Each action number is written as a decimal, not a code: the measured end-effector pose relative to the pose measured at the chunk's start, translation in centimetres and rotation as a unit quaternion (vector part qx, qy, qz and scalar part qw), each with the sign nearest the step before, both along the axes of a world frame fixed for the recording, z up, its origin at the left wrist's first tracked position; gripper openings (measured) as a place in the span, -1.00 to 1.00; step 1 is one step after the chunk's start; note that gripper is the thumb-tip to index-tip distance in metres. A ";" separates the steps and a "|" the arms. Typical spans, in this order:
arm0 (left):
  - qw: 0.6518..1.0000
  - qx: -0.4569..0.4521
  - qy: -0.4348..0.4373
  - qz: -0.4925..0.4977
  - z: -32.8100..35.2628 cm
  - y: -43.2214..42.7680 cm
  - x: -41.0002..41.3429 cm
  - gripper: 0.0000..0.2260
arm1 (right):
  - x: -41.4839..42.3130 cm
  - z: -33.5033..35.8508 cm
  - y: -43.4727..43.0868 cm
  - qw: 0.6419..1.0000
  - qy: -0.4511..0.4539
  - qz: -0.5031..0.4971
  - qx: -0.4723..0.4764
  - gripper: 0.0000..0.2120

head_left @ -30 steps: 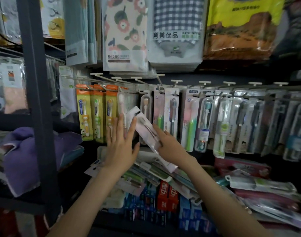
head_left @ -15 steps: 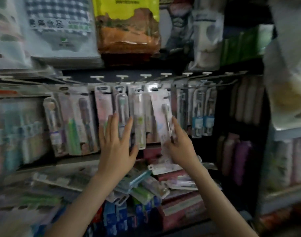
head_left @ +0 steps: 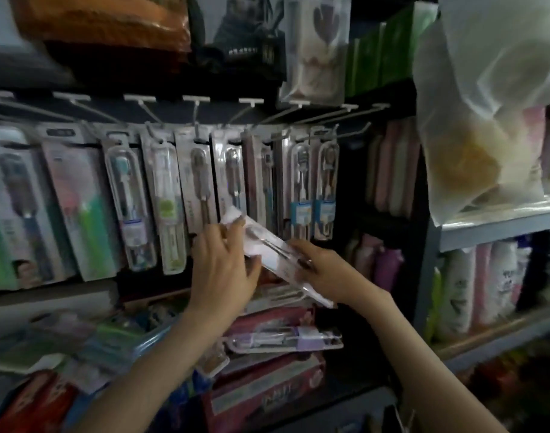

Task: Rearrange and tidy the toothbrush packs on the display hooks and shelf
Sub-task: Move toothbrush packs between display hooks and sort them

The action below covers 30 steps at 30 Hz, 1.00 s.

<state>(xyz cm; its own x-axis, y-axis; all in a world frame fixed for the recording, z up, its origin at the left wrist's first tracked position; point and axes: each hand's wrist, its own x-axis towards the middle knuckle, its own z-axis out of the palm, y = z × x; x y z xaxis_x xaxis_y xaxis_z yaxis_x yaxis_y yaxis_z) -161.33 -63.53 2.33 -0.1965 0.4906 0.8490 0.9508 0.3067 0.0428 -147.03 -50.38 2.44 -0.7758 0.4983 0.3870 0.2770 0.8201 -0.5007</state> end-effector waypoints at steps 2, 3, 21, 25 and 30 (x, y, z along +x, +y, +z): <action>0.998 -0.040 0.030 0.029 -1.2 -0.9 -1.7 -0.44 | -1.5 -0.4 0.9 0.998 -0.039 0.044 0.005 -0.47; 0.996 -0.067 0.046 0.038 -1.8 -1.4 -2.4 -0.44 | -2.4 -0.6 1.3 0.996 -0.059 0.066 0.011 -0.46; 0.990 -0.134 0.002 -0.045 -3.2 1.5 -3.2 -0.66 | -6.0 -1.9 3.2 0.971 0.211 0.008 0.116 -0.76; 0.995 -0.056 0.032 -0.071 -1.0 3.8 -1.8 -0.68 | -5.8 0.9 4.4 0.927 0.331 -0.162 0.077 -0.59; 0.996 -0.033 0.034 -0.081 0.5 5.9 -1.1 -0.63 | -7.2 3.0 5.9 0.930 0.281 -0.235 0.035 -0.26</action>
